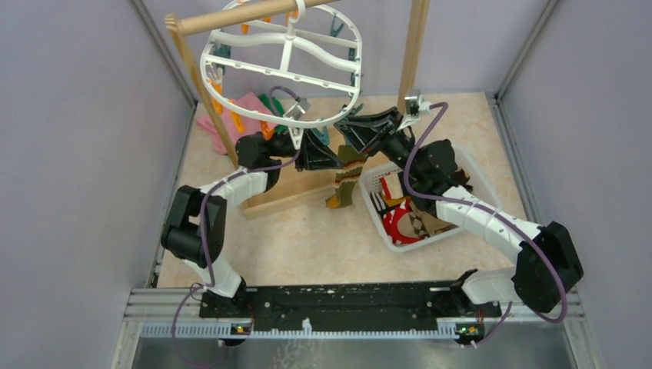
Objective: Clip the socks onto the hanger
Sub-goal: Clamp the sock onto the hanger.
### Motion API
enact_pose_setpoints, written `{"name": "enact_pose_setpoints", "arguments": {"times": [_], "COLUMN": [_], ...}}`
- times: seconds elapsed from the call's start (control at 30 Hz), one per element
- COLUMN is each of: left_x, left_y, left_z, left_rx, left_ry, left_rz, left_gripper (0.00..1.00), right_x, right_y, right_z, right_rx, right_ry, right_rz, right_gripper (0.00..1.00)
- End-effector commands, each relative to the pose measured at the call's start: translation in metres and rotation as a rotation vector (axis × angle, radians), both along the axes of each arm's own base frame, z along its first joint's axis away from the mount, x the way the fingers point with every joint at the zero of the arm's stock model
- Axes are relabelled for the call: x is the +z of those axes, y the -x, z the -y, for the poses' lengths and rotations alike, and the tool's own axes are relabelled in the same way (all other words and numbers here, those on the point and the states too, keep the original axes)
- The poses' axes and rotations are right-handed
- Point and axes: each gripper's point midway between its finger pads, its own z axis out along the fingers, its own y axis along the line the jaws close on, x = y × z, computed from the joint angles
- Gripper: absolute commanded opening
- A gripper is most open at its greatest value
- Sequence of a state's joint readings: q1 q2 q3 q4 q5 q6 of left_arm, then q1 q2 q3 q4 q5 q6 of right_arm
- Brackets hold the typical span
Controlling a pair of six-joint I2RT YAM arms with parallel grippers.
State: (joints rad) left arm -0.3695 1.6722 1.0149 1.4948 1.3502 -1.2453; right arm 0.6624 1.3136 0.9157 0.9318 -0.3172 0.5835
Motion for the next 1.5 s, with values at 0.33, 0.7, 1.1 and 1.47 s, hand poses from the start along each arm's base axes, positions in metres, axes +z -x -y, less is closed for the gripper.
{"name": "enact_pose_setpoints", "arguments": {"times": [0.33, 0.7, 1.1, 1.47], "left_x": [0.038, 0.046, 0.055, 0.056], "left_y": [0.036, 0.042, 0.049, 0.045], "left_z": [-0.01, -0.01, -0.013, -0.013], "left_rx": [-0.008, -0.013, -0.009, 0.003], "left_ry": [0.14, 0.154, 0.172, 0.182], "left_rz": [0.335, 0.35, 0.373, 0.363], "left_gripper": [0.0, 0.0, 0.0, 0.0], "right_x": [-0.009, -0.012, -0.016, -0.016], "right_y": [0.008, 0.008, 0.008, 0.01], "right_z": [-0.008, -0.008, -0.004, -0.004], "right_rx": [0.101, 0.097, 0.086, 0.095], "right_ry": [0.015, 0.021, 0.029, 0.032], "right_rz": [-0.051, -0.052, -0.05, -0.052], "right_gripper": [0.03, 0.03, 0.03, 0.02]}}
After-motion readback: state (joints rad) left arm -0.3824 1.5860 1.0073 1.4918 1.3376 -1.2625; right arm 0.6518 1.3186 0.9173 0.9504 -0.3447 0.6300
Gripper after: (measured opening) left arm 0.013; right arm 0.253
